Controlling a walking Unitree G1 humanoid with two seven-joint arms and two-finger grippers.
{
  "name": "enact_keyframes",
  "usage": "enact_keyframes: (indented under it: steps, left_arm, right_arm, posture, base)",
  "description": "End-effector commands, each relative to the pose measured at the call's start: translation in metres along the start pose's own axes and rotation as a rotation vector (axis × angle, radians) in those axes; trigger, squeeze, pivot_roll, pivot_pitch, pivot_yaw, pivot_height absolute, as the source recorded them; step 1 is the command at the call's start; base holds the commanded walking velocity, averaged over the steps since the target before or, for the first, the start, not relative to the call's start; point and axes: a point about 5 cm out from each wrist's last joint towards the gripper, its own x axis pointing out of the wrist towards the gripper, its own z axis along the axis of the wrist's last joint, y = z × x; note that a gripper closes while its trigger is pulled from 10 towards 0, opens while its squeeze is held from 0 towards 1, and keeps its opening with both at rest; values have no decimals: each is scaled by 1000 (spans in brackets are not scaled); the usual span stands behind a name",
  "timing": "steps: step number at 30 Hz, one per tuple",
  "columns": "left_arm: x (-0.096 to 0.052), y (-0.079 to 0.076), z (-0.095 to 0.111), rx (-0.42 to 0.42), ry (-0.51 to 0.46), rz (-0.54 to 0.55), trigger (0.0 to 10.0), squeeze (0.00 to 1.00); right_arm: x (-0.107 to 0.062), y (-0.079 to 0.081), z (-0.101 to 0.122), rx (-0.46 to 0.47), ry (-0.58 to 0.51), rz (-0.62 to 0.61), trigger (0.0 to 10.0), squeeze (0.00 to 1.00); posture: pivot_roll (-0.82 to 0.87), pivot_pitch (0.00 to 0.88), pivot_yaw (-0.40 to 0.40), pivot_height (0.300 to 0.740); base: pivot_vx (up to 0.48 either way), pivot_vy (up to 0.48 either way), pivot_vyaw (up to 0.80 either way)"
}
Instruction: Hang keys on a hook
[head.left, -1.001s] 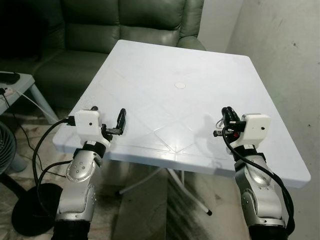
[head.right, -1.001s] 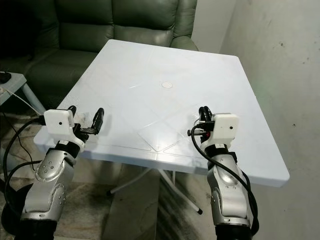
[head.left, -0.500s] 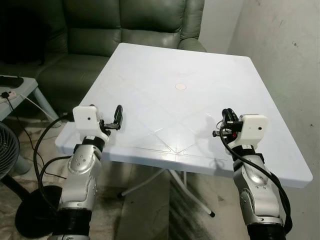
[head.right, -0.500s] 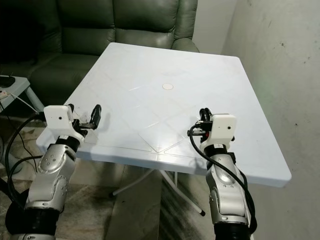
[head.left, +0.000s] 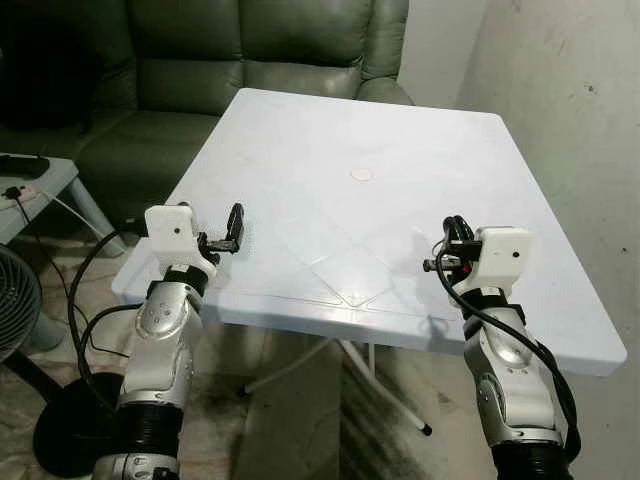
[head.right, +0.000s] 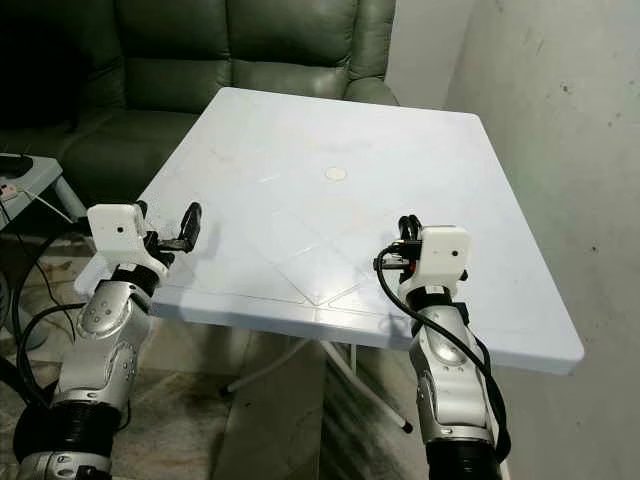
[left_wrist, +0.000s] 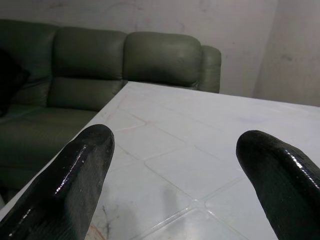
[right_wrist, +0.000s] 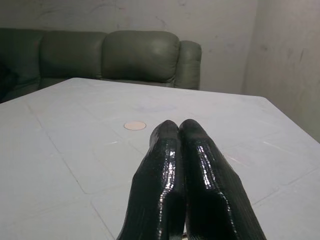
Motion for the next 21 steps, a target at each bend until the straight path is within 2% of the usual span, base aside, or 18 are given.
enact_keyframes:
  steps: [1, 21]
  left_arm:
    - [3, 2, 4, 9, -16, 0, 10000, 0]
    - [2, 6, 5, 17, -21, 5, 10000, 0]
  right_arm:
    - [3, 0, 2, -15, -8, -1, 10000, 0]
    - [5, 2, 3, -11, -12, -3, 10000, 0]
  posture:
    - [-32, 0, -10, 740]
    - [-29, 0, -9, 740]
  base:
    - [0, 0, 0]
    - [0, 0, 0]
